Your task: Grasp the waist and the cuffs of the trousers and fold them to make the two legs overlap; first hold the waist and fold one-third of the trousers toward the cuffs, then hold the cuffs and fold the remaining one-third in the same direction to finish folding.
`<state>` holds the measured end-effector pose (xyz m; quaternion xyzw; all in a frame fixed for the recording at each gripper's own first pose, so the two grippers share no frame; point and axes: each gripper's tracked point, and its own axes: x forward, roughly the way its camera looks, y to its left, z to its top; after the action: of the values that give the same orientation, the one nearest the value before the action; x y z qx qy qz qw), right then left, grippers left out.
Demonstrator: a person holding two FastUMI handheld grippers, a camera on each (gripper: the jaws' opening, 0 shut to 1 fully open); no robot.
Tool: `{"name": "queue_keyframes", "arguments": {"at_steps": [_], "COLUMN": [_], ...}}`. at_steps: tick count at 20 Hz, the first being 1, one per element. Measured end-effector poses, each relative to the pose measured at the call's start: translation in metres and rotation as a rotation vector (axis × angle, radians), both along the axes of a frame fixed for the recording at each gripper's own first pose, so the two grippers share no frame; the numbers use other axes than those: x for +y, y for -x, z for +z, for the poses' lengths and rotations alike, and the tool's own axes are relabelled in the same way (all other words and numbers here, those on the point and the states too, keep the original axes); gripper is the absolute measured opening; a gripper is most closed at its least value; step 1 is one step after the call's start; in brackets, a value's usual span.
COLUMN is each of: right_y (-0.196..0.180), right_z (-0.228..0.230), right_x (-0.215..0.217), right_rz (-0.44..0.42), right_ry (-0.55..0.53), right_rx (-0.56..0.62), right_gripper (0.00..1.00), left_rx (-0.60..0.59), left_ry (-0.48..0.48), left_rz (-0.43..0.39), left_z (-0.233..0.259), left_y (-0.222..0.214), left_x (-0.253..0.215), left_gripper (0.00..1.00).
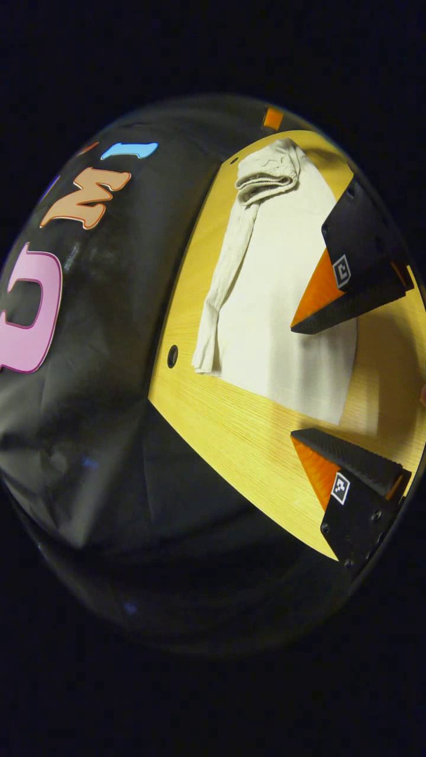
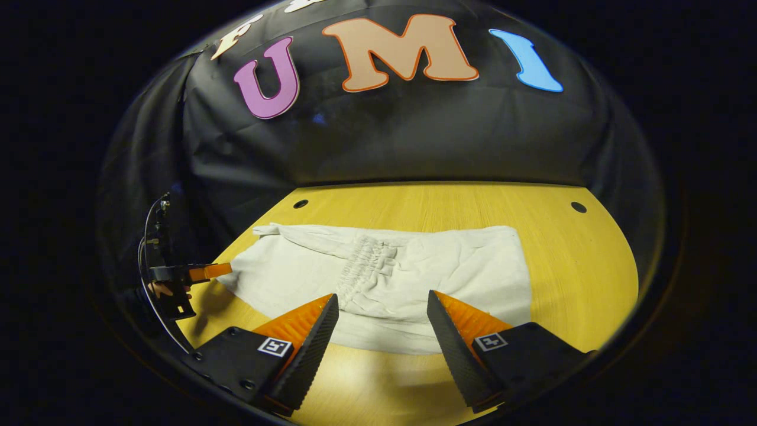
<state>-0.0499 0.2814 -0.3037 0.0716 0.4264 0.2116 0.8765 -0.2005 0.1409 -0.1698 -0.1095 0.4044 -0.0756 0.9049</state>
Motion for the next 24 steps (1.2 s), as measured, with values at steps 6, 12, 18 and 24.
{"name": "queue_keyframes", "arguments": {"at_steps": [6,12,18,24], "right_y": [0.002,0.002,0.002,-0.011], "right_z": [0.004,0.003,0.003,0.014], "right_x": [-0.013,-0.016,-0.031,-0.07], "right_rz": [-0.025,-0.036,-0.01,-0.047], "right_ry": [0.037,0.049,0.044,-0.012], "right_rx": [-0.012,-0.004,-0.014,-0.025], "right_gripper": [0.96,0.96,0.97,0.96], "left_rx": [0.011,0.021,0.055,-0.005], "left_ry": [-0.094,-0.101,0.029,0.117], "left_rz": [-0.069,-0.138,0.007,0.128], "left_z": [-0.014,-0.01,-0.003,0.049], "left_y": [0.0,0.001,-0.003,-0.026], "left_x": [-0.008,-0.035,-0.043,-0.057], "left_gripper": [0.97,0.39,0.0,0.0]}}
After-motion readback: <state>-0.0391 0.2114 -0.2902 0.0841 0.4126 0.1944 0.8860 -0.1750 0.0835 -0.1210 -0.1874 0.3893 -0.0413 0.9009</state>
